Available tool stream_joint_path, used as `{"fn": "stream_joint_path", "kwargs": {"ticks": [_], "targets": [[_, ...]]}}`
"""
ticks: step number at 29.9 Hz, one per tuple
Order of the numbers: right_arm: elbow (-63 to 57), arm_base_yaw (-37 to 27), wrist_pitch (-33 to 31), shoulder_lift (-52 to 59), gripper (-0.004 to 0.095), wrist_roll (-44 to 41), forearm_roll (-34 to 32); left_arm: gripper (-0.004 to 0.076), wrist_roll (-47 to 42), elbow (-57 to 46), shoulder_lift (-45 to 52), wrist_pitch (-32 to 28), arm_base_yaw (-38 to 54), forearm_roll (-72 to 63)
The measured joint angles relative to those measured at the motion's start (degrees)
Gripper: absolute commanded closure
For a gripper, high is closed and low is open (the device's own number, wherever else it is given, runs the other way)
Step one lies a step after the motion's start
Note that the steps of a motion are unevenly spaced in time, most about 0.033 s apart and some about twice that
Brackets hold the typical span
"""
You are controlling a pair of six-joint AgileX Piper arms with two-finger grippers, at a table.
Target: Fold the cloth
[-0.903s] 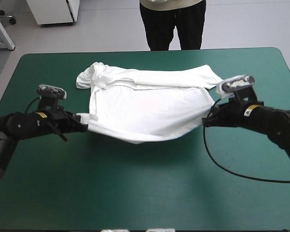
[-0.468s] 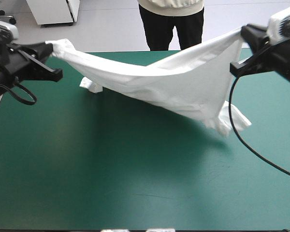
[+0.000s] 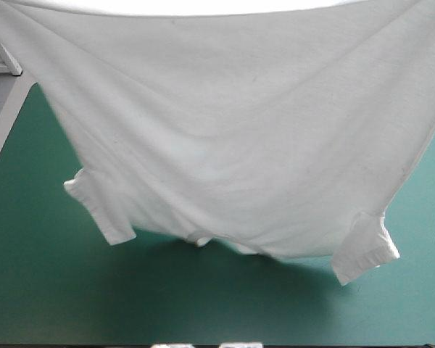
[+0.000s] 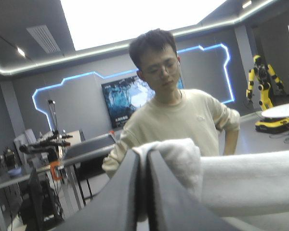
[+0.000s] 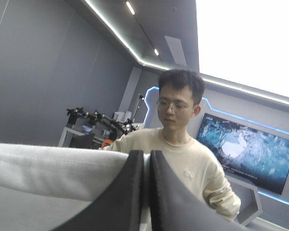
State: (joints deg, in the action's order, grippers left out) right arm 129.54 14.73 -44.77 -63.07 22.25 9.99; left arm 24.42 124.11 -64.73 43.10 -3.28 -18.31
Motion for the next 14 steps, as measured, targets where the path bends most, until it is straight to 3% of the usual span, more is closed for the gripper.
{"fn": "stream_joint_path", "kwargs": {"ticks": [7,14], "targets": [[3.6,0.0,0.5,-0.1,0.0925,0.8,-0.8,0.0733,0.0,2.3,-0.1,-4.9,0.0,0.6],[3.8,0.0,0.5,-6.3,0.0925,-1.8,-4.3,0.0733,-1.7,2.4,-5.6,-5.1,0.0,2.6]]}}
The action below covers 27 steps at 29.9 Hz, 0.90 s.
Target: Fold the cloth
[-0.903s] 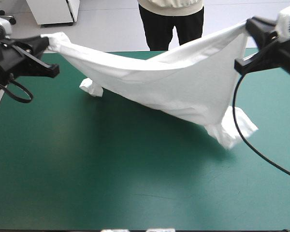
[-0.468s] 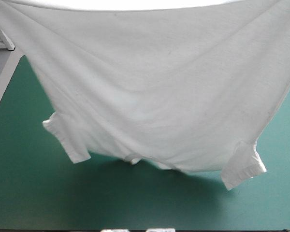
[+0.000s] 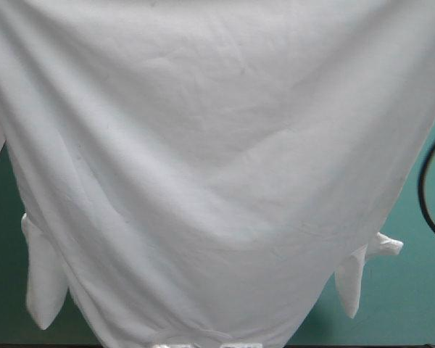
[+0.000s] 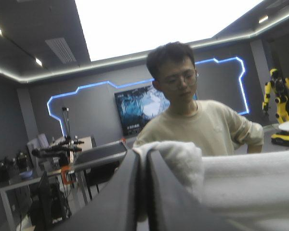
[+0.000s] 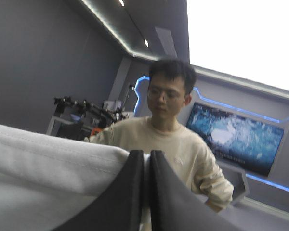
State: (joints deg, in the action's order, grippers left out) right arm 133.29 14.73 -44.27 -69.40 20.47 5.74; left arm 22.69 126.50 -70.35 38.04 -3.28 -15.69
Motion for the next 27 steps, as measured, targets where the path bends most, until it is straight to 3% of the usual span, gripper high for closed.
{"fn": "stream_joint_path", "kwargs": {"ticks": [6,16,21,27], "targets": [[-0.3,0.0,2.6,-11.0,0.0925,-3.6,-4.2,0.0733,-0.8,-0.3,-9.2,-3.2,0.0,0.3],[-0.7,-2.1,18.2,-23.8,0.0925,-4.4,-3.2,0.0733,0.3,0.0,-21.5,-17.8,0.0,0.6],[-0.8,-6.4,22.7,-25.1,0.0926,-3.1,2.8,0.0733,1.0,6.0,-25.4,-18.2,0.0,0.7],[-0.8,-8.0,20.2,-25.2,0.0925,1.7,9.6,0.0733,1.2,10.4,-27.0,-15.0,0.0,0.7]]}}
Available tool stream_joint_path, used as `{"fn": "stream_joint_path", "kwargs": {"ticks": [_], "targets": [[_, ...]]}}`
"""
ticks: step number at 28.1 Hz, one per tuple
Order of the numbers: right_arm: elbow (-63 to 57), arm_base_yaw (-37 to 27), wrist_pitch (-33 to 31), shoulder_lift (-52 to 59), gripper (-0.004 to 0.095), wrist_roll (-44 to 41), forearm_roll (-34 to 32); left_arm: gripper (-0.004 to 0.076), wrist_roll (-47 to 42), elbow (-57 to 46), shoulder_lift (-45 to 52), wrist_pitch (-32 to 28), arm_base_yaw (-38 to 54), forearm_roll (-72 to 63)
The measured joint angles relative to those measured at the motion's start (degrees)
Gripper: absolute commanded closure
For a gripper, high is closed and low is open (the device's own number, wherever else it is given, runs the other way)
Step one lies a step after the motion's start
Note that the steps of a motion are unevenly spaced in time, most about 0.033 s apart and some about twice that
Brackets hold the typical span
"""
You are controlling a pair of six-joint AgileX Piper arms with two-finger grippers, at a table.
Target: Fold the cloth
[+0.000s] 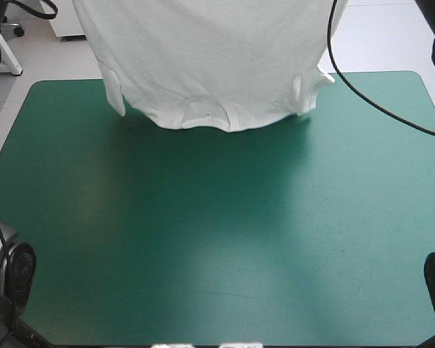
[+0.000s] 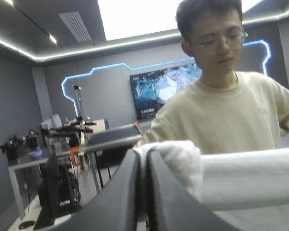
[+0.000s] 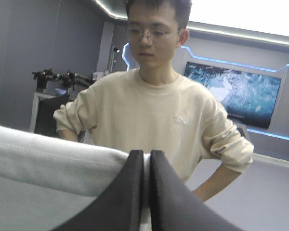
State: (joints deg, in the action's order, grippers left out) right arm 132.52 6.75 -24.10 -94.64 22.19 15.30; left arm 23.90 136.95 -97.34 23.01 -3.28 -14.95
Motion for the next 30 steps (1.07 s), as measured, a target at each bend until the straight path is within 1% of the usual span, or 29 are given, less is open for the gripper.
{"fn": "stream_joint_path", "kwargs": {"ticks": [3,6,8,10,11,13,18,22,24,26,27,28,29,30], "targets": [[0.0,0.0,-5.4,-1.1,0.0925,0.3,0.8,0.0733,0.0,0.3,-0.9,7.4,0.0,0.0],[-0.1,0.0,-12.0,-3.7,0.0925,-0.3,1.1,0.0733,-0.9,0.3,-3.1,18.2,0.0,0.1],[-1.5,0.0,-16.4,-6.0,0.0925,-1.0,1.1,0.0733,-3.0,0.3,-5.4,26.6,0.0,1.4],[-4.1,0.0,-19.6,-7.7,0.0925,-1.9,1.1,0.0733,-6.2,-0.1,-7.7,33.5,0.0,3.2],[-6.0,0.0,-20.9,-8.2,0.0925,-2.3,1.1,0.0733,-7.7,-1.0,-8.8,36.3,0.0,4.1],[-10.1,0.0,-22.7,-8.4,0.0925,-2.7,1.1,0.0733,-9.3,-4.2,-9.9,39.4,0.0,5.4],[-22.7,-0.2,-24.2,-6.6,0.0925,-2.9,2.5,0.0733,-10.3,-18.1,-9.6,40.1,0.0,5.7],[-33.6,-0.7,-23.5,-3.7,0.0925,-1.6,4.7,0.0733,-9.8,-32.3,-6.6,36.3,0.0,5.0],[-37.6,-0.9,-23.5,-2.6,0.0925,-1.4,5.0,0.0733,-9.4,-37.7,-4.3,34.4,0.0,4.9],[-41.8,-1.1,-23.7,-1.4,0.0925,-0.7,5.2,0.0733,-8.5,-44.1,-1.6,32.8,0.0,4.9],[-45.9,-1.2,-23.9,-0.1,0.0925,-0.1,5.2,0.0733,-8.0,-50.3,1.1,31.6,0.0,4.9],[-47.4,-1.2,-24.0,0.4,0.0926,0.1,5.3,0.0733,-7.8,-53.2,2.2,31.1,0.0,4.9],[-51.1,-1.2,-24.3,1.8,0.0925,0.3,5.5,0.0733,-7.3,-58.3,4.7,30.1,0.0,4.9],[-52.4,-1.2,-24.4,2.5,0.0925,0.3,5.5,0.0733,-7.2,-60.0,6.0,30.0,0.0,4.9]]}}
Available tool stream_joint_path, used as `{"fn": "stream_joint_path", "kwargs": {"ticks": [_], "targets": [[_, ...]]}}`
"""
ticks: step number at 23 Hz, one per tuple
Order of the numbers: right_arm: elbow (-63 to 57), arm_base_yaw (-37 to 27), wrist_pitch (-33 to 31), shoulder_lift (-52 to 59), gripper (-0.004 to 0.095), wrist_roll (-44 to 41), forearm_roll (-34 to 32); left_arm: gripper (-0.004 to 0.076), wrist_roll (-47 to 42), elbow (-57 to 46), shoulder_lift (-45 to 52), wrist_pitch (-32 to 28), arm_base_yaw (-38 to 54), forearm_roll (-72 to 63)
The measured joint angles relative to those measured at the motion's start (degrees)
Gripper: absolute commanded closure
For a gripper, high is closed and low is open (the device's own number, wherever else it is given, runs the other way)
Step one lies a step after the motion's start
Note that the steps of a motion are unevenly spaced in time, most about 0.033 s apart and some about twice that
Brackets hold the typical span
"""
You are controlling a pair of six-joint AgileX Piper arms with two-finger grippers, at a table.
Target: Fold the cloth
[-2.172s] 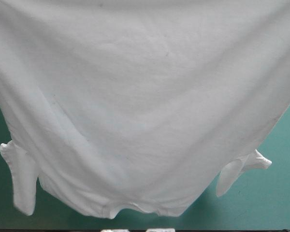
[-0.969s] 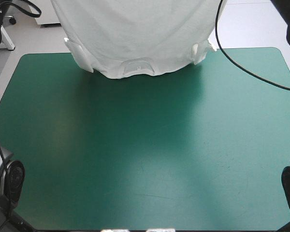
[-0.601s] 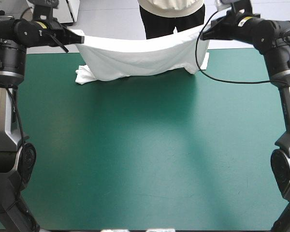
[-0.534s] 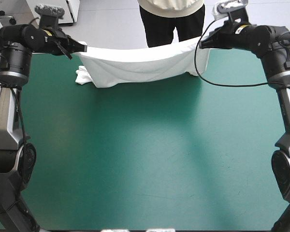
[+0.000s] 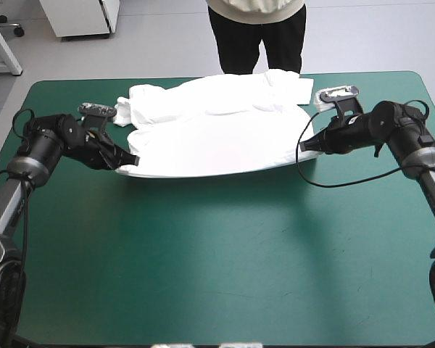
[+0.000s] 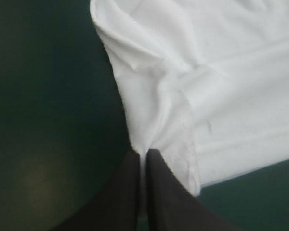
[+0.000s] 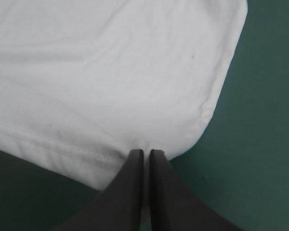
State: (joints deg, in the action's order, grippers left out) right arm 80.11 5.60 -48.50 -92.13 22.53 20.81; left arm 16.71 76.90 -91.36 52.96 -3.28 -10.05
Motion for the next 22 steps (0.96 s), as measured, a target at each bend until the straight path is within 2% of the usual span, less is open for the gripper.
{"fn": "stream_joint_path", "kwargs": {"ticks": [11,18,22], "targets": [[-26.1,0.0,0.0,15.7,0.0925,-0.2,1.2,0.0733,-0.2,-31.4,21.2,-5.1,0.0,-2.4],[-37.2,0.0,-1.9,24.7,0.0925,-1.6,0.9,0.0733,-1.3,-40.9,30.9,-2.7,0.0,-2.5],[-43.1,0.0,-3.7,31.4,0.0925,-4.2,-0.9,0.0733,-3.7,-44.5,36.8,1.1,0.0,-0.5]]}}
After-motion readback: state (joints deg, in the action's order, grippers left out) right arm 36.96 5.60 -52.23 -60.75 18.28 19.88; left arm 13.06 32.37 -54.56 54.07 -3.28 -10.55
